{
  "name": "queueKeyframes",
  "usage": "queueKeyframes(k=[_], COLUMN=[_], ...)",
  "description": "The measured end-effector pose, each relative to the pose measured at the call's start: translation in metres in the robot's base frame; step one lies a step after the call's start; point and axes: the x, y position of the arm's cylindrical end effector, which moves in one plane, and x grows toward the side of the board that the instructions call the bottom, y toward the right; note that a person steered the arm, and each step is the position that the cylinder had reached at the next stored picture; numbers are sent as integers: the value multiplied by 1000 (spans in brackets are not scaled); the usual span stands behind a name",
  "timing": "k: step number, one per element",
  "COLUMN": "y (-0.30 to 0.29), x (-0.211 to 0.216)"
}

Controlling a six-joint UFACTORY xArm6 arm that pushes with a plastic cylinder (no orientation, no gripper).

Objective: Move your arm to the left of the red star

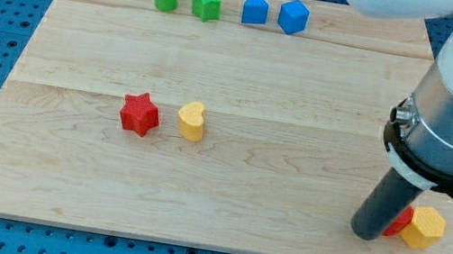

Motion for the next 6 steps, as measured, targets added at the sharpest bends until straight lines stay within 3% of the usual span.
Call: queueKeyframes(k=[2,4,5,6], y=[-114,-285,-335,-343], x=[1,-3,-39,-73])
